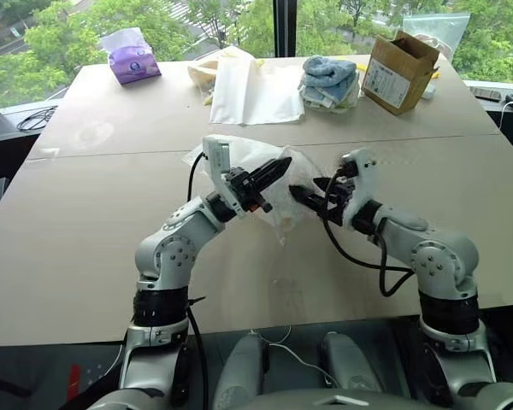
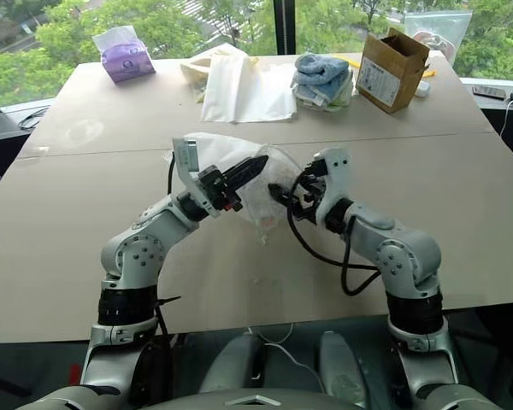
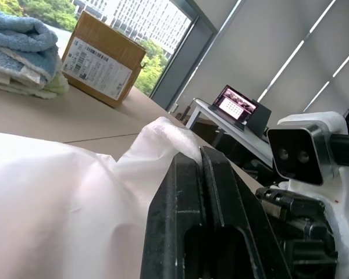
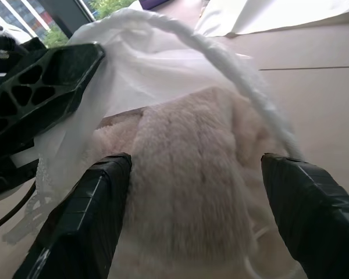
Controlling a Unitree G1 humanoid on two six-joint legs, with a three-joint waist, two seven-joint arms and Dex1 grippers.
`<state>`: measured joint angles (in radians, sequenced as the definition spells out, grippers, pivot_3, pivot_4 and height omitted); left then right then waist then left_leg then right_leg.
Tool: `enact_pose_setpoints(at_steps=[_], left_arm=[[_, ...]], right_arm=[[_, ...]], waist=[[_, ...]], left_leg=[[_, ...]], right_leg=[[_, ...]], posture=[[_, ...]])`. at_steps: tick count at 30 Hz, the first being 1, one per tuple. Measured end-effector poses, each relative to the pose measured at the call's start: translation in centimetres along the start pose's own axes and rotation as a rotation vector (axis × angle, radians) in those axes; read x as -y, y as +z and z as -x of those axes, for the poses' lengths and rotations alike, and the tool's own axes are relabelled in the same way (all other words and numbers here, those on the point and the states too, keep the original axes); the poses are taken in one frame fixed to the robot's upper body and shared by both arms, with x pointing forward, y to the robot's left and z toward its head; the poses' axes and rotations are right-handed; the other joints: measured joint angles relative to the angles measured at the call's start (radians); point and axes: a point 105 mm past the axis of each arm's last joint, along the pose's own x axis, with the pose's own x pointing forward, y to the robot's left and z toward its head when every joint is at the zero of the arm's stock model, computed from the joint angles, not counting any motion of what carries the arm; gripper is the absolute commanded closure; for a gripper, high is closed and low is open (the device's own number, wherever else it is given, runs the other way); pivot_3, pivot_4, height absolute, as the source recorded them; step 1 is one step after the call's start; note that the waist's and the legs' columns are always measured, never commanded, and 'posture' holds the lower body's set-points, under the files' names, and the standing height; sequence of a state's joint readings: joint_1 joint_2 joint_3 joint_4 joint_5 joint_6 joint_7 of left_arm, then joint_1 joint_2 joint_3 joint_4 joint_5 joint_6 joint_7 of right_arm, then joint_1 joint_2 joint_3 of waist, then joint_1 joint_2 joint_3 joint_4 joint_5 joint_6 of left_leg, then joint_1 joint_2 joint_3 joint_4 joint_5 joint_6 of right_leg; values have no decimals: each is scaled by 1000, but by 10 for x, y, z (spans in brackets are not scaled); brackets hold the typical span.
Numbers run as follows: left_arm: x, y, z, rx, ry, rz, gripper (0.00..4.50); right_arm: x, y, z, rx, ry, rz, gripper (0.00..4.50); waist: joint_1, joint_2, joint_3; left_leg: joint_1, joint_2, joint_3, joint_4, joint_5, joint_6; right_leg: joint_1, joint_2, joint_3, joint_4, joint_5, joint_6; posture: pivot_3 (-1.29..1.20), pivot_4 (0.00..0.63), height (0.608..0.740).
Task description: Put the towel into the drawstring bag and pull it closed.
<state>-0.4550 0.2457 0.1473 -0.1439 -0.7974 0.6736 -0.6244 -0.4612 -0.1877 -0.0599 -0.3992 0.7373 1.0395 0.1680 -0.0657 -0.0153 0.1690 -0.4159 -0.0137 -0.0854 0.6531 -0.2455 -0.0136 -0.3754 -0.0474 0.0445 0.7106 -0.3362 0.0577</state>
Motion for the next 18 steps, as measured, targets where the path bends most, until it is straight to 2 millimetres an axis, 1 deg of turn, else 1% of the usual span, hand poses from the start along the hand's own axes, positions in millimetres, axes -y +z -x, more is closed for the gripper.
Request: enact_pose_setpoints(at_steps=[2,3,5,7,9,10,11,13,14,15,16,18], left_arm=[[-1,5,2,23,0,9,4500],[-1,8,2,32,-4,15,4500],[-1,11,2,43,-6,19,4500],[-1,12,3,48,-9,34,4500],[0,12,4,45,-12,43,4500],[0,12,5,41,-11,45,4500],[1,12,4,40,-16,48,4500],[2,11,3,35,-26,56,4500],[3,10,3,32,-29,58,4500],[3,10,3,28,-31,61,4500],[3,10,3,26,-32,62,4500],[3,10,4,20,-33,61,4500]], right_arm=[[-4,4,6,29,40,-47,702],[-11,6,9,43,84,-67,702],[-17,11,13,61,131,-69,702],[-10,9,19,31,115,-26,702],[5,-13,24,-109,53,83,702],[8,-25,24,-167,47,116,702],[6,-41,22,-231,65,138,702],[-1,-55,17,-279,107,167,702],[-4,-58,13,-292,123,187,937],[-6,-59,8,-295,137,212,1254],[-6,-58,5,-291,140,225,1470],[-9,-48,-5,-243,148,241,2420]], waist=[[-1,0,0],[-2,0,0],[0,0,0],[2,0,0],[8,0,0],[8,0,0],[6,0,0],[-2,0,0],[-3,0,0],[-4,0,0],[-3,0,0],[-1,-1,0]], left_leg=[[0,0,0,0,0,0],[0,0,0,-1,0,0],[0,0,0,0,0,0],[0,0,0,0,0,1],[0,-1,-1,0,0,0],[0,-1,-1,0,0,0],[0,0,-1,0,0,0],[0,0,-1,0,0,0],[0,0,0,0,0,0],[0,0,0,0,0,0],[0,0,0,0,0,0],[0,0,0,1,1,-1]], right_leg=[[0,0,0,0,0,0],[0,0,0,0,0,0],[0,0,0,0,0,0],[1,0,0,-1,0,0],[1,0,-1,-2,0,0],[1,0,-1,-2,0,0],[1,1,-1,-1,0,0],[1,1,0,-1,0,0],[1,1,0,-1,0,0],[1,1,0,-1,0,0],[1,1,0,-1,0,0],[1,0,0,-1,0,0]], posture=[[0,150,740],[0,150,740],[0,150,740],[0,150,740],[0,150,740],[0,150,740],[0,150,740],[0,150,740],[0,150,740],[0,150,740],[0,150,740],[0,150,740]])
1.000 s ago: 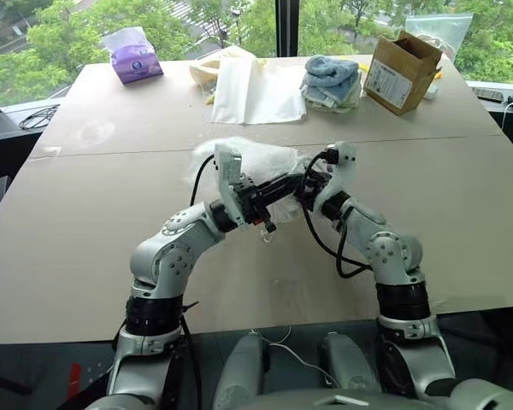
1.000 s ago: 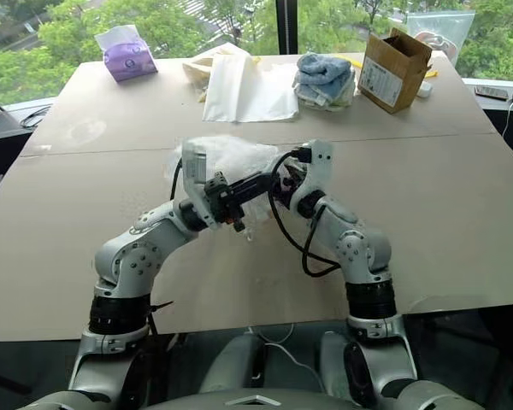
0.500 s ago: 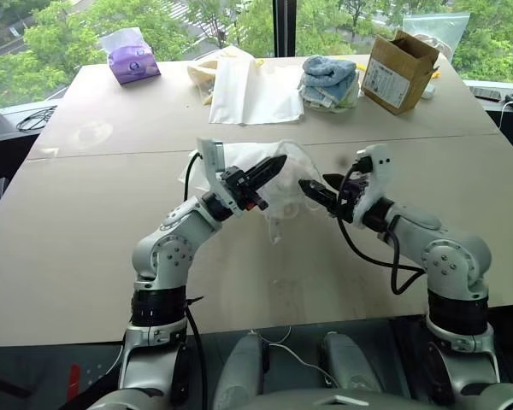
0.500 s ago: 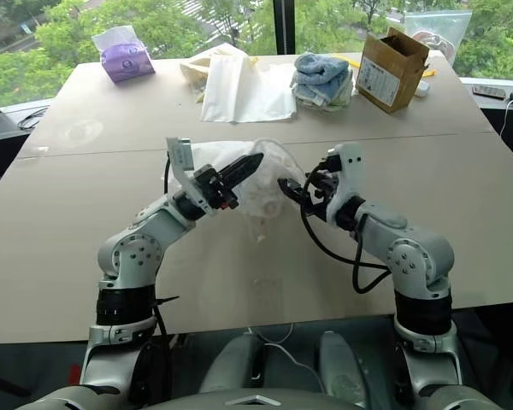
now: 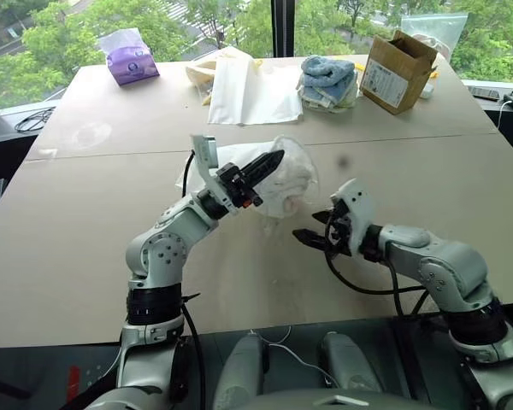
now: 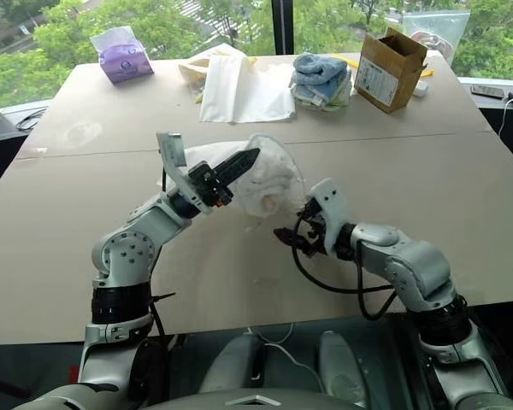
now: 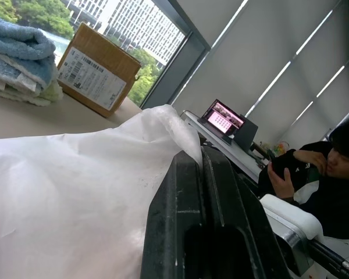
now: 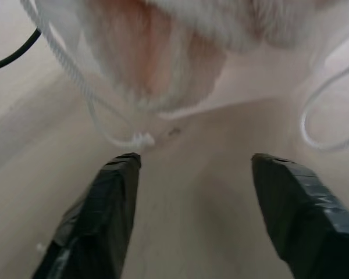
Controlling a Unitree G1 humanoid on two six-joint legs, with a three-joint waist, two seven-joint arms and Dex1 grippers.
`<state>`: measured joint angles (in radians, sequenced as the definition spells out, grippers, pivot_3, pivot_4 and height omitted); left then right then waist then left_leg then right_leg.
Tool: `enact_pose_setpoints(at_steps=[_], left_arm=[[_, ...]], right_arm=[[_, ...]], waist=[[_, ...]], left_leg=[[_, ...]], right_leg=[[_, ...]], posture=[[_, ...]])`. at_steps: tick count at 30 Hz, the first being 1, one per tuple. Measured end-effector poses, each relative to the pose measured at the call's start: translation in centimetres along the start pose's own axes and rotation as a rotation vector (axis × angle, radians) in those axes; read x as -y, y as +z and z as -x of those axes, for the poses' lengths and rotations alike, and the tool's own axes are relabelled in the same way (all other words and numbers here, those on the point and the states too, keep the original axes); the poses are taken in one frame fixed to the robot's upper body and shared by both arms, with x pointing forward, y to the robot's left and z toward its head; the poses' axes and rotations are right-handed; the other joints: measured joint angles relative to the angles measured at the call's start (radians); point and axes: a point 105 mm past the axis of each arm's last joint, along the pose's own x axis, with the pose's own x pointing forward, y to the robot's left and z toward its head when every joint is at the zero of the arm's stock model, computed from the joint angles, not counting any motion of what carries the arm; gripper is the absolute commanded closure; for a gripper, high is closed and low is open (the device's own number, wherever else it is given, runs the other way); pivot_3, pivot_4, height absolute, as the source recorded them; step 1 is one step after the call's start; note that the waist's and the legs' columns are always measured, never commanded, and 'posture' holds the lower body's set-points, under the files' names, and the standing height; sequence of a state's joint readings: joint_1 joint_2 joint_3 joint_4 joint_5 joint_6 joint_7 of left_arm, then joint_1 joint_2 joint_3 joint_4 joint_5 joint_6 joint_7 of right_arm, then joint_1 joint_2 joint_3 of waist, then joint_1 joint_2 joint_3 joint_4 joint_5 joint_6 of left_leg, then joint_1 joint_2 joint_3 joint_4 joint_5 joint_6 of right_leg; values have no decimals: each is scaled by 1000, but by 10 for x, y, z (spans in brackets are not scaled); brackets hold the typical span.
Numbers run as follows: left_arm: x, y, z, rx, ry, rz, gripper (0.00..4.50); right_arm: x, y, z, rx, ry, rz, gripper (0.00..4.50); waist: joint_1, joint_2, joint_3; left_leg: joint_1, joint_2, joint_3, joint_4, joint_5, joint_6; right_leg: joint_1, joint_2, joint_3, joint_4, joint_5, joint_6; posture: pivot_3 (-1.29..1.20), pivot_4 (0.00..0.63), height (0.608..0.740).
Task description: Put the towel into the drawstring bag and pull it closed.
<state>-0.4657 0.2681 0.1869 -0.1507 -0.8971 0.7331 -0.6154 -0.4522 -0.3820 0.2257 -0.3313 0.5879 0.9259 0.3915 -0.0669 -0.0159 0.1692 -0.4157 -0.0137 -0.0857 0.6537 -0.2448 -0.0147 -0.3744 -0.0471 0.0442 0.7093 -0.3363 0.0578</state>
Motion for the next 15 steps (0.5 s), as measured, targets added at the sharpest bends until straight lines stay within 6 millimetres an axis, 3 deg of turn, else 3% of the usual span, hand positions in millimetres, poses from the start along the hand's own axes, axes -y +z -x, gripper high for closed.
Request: enact_pose_setpoints(at_steps=[4,8,12,15], left_arm=[[3,0,1,-12,-12,-2,4500],[7,-3,2,-32,-23,0,4500],[15,-12,-1,-67,-65,23,4500],[21,-13,-2,-78,-94,28,4500]], right_arm=[[4,16,-8,74,-17,21,4483],[12,33,-8,196,-49,-51,4483],[4,56,-12,292,-14,-72,4483],[1,60,-20,286,10,-67,4483]], waist=[[7,0,0],[13,0,0],[9,0,0],[8,0,0]], left_leg=[[0,0,-1,0,1,-1],[0,0,-1,0,1,-1],[0,0,-1,0,1,-1],[0,0,-1,0,1,-1]], right_leg=[[0,0,-1,0,0,0],[0,0,-1,0,0,0],[0,0,0,0,0,0],[0,0,-1,0,0,0]], posture=[[0,150,740],[0,150,740],[0,150,740],[0,150,740]])
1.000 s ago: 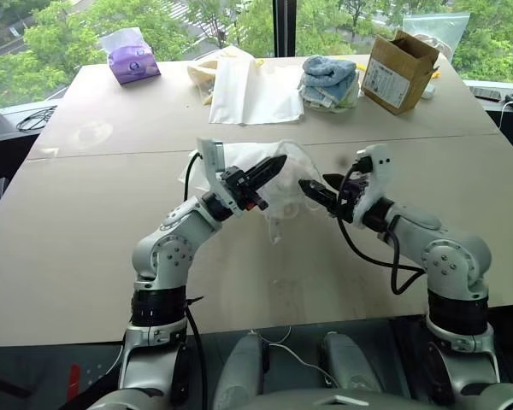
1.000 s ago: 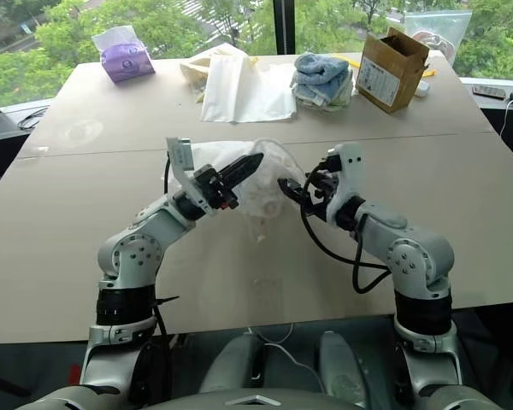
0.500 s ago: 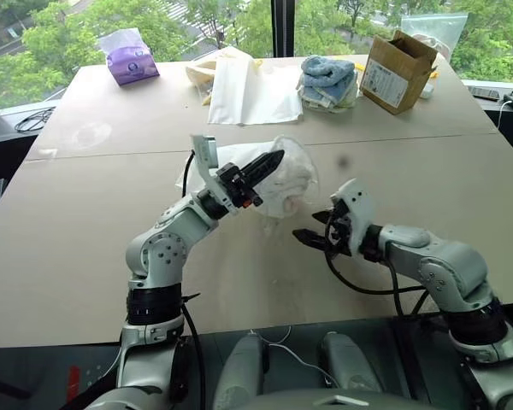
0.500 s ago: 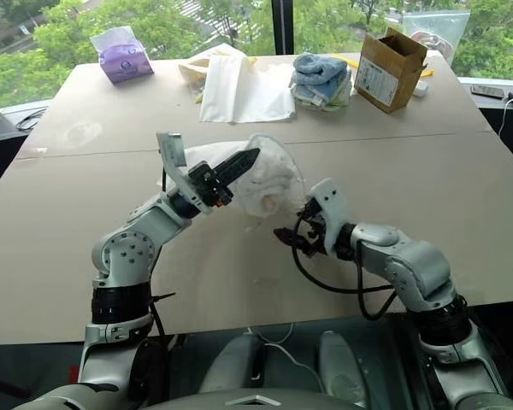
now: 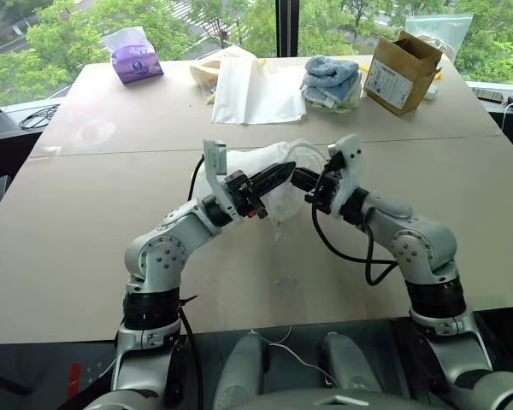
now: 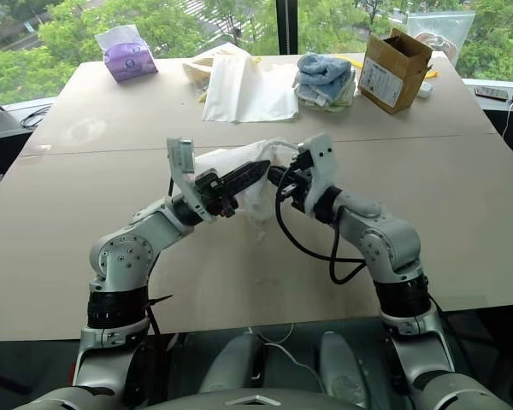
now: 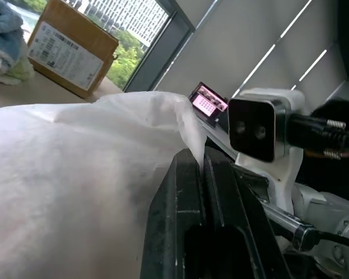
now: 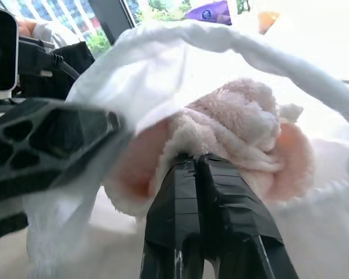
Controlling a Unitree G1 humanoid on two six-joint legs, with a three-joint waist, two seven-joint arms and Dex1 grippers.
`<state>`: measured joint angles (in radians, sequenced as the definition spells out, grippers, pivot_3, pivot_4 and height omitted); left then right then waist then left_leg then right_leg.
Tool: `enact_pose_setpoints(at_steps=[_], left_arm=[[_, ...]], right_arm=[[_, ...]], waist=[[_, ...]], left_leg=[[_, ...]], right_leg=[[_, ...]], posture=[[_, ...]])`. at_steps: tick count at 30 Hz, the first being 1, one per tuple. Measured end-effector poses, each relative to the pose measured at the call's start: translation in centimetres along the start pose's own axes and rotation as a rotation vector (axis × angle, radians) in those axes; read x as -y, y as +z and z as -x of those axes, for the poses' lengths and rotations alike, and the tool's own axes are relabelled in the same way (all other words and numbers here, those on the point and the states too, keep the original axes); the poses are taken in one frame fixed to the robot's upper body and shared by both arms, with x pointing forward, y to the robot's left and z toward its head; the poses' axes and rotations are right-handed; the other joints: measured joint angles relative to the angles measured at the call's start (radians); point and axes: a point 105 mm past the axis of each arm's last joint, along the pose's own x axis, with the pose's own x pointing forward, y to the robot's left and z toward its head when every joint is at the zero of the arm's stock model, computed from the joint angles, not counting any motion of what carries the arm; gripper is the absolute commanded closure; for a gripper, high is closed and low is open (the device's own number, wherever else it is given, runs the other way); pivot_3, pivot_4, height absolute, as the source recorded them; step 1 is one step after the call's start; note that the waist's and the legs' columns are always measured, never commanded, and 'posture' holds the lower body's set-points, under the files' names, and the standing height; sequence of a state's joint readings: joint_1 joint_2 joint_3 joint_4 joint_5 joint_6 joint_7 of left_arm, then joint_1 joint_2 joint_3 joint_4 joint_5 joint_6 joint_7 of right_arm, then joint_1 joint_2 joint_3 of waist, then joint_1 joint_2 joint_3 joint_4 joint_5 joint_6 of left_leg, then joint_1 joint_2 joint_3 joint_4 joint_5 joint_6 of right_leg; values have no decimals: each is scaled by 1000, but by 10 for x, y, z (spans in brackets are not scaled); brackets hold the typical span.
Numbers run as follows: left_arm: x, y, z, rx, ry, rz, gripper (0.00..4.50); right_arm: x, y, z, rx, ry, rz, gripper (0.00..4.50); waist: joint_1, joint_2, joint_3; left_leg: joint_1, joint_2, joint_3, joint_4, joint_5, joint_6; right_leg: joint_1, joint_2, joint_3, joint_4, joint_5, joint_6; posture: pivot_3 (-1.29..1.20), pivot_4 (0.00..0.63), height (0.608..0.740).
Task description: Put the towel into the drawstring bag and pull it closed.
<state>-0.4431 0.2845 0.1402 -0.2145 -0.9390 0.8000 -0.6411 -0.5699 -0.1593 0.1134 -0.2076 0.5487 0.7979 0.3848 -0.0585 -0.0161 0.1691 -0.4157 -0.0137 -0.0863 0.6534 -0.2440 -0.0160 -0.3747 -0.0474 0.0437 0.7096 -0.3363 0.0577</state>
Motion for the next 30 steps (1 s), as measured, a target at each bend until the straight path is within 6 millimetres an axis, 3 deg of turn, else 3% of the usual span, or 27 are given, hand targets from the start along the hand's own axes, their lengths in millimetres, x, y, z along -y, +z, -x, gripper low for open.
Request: enact_pose_setpoints(at_steps=[6,10,12,13,17,24,30], left_arm=[[2,1,1,-3,-15,-7,4500],[-2,8,2,19,0,-26,4500],[-8,14,4,33,21,-39,4500],[-11,17,6,41,36,-48,4500],[-16,23,7,51,48,-55,4500],[-15,26,5,55,47,-55,4500],[-16,27,3,60,61,-50,4500]], right_arm=[[-5,-21,-21,-101,27,5,4483],[-4,-21,-19,-100,33,-15,3141],[-6,-10,-7,-67,67,0,2094],[-5,-3,4,-43,73,33,1848],[1,2,34,-27,34,63,74],[9,-14,64,-130,-22,114,74],[46,-51,70,-285,-169,201,74]], waist=[[-4,0,0],[-3,0,0],[4,0,0],[5,0,0],[12,0,0],[14,0,0],[13,0,0]], left_leg=[[0,0,0,0,0,0],[0,0,0,0,0,0],[0,0,-1,0,0,0],[0,0,-1,0,0,0],[0,0,0,0,0,0],[0,0,0,0,0,0],[0,0,0,0,0,0]], right_leg=[[0,0,0,0,0,0],[0,0,0,0,0,0],[0,0,-1,0,0,0],[0,-1,-1,-1,0,0],[0,-1,-1,-1,0,0],[0,0,0,0,0,0],[0,1,0,0,0,0]], posture=[[0,150,740],[0,150,740],[0,150,740],[0,150,740],[0,150,740],[0,150,740],[0,150,740]])
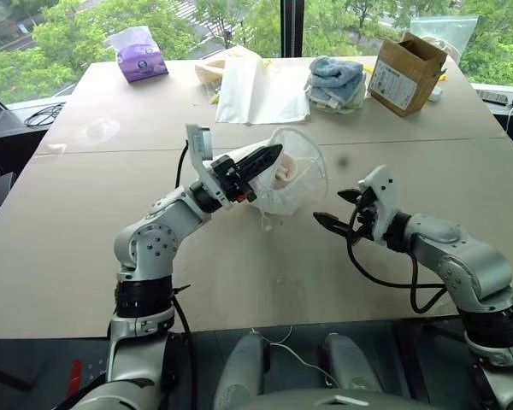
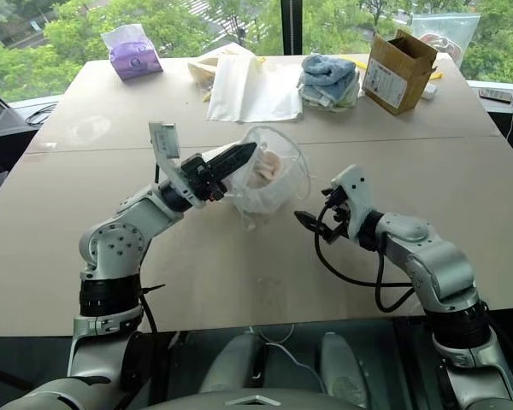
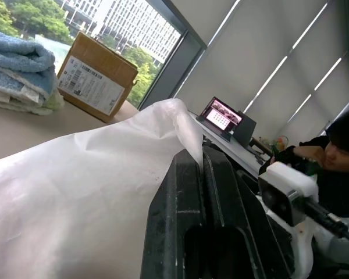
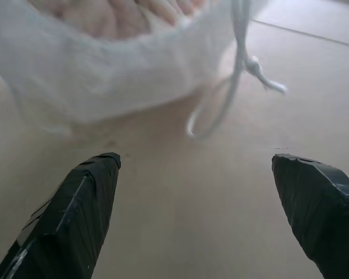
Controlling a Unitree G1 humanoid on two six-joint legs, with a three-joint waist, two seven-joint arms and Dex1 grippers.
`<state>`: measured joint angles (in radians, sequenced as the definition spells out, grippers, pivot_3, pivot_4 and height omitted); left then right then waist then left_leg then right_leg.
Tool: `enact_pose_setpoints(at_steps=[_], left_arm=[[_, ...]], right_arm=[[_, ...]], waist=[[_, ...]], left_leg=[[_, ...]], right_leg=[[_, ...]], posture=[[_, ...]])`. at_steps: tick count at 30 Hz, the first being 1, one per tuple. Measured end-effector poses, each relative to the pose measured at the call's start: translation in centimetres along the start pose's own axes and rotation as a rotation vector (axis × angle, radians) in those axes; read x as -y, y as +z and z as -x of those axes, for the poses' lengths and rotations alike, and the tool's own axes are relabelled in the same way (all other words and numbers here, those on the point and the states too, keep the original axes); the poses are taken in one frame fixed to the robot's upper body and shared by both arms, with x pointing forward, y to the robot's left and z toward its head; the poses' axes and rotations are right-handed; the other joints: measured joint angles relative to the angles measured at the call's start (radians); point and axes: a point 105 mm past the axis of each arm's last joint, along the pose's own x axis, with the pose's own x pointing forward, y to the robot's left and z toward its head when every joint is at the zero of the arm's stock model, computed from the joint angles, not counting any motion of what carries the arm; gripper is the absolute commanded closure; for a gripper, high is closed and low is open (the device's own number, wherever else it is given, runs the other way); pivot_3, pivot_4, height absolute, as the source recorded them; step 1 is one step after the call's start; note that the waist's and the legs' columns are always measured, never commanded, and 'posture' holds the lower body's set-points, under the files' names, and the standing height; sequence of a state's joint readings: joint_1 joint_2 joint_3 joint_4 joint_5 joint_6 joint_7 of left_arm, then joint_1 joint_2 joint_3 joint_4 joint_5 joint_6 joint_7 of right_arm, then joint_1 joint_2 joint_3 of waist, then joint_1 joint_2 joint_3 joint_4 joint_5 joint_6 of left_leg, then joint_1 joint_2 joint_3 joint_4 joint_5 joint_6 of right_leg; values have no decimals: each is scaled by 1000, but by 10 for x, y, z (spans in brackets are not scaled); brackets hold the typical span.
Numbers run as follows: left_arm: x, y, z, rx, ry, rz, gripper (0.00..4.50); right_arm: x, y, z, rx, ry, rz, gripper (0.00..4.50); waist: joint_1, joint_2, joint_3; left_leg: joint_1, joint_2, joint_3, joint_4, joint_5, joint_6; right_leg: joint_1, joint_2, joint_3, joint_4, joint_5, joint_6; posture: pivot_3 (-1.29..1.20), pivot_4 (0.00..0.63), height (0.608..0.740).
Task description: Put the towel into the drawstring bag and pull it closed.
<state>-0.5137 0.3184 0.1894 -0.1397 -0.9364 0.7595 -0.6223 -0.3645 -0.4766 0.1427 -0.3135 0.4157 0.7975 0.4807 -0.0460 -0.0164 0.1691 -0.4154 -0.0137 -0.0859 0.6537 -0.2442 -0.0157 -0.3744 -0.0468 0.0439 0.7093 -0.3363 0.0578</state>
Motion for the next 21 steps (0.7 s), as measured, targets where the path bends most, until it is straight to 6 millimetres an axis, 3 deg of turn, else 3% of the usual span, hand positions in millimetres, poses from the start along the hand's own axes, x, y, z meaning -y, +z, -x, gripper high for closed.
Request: enact_pose_setpoints(at_steps=[3,7,13,16,19,20,21], left_arm=[[0,1,-1,2,6,1,4500],[1,1,-2,-2,9,3,4500],[-1,2,-1,-4,24,-1,4500],[-1,1,-2,-9,23,1,4500],[0,1,-2,-12,23,1,4500],[0,1,-2,-12,23,1,4500],[0,1,-2,-12,23,1,4500]], right_arm=[[8,-9,-16,-4,-36,-39,74],[5,11,-34,106,-19,-113,74],[14,24,-28,196,-28,-164,74],[16,23,-26,207,-33,-186,837],[16,23,-27,213,-40,-187,2147],[15,23,-27,216,-42,-188,2809],[15,24,-28,218,-44,-189,2967]], waist=[[0,0,0],[2,0,0],[6,0,0],[1,0,0],[-1,0,0],[0,0,0],[0,0,0]], left_leg=[[0,0,0,0,0,0],[0,0,0,0,0,0],[-1,0,-1,0,0,0],[0,0,0,0,0,0],[0,0,0,0,0,0],[0,0,0,0,0,0],[0,0,0,0,0,0]], right_leg=[[0,0,0,0,0,0],[0,0,0,0,0,0],[0,-1,-1,0,0,0],[0,-1,0,0,0,0],[0,-1,0,0,0,0],[0,-1,0,0,0,0],[0,-1,0,0,0,0]], posture=[[0,150,740],[0,150,740],[0,150,740],[0,150,740],[0,150,740],[0,150,740],[0,150,740]])
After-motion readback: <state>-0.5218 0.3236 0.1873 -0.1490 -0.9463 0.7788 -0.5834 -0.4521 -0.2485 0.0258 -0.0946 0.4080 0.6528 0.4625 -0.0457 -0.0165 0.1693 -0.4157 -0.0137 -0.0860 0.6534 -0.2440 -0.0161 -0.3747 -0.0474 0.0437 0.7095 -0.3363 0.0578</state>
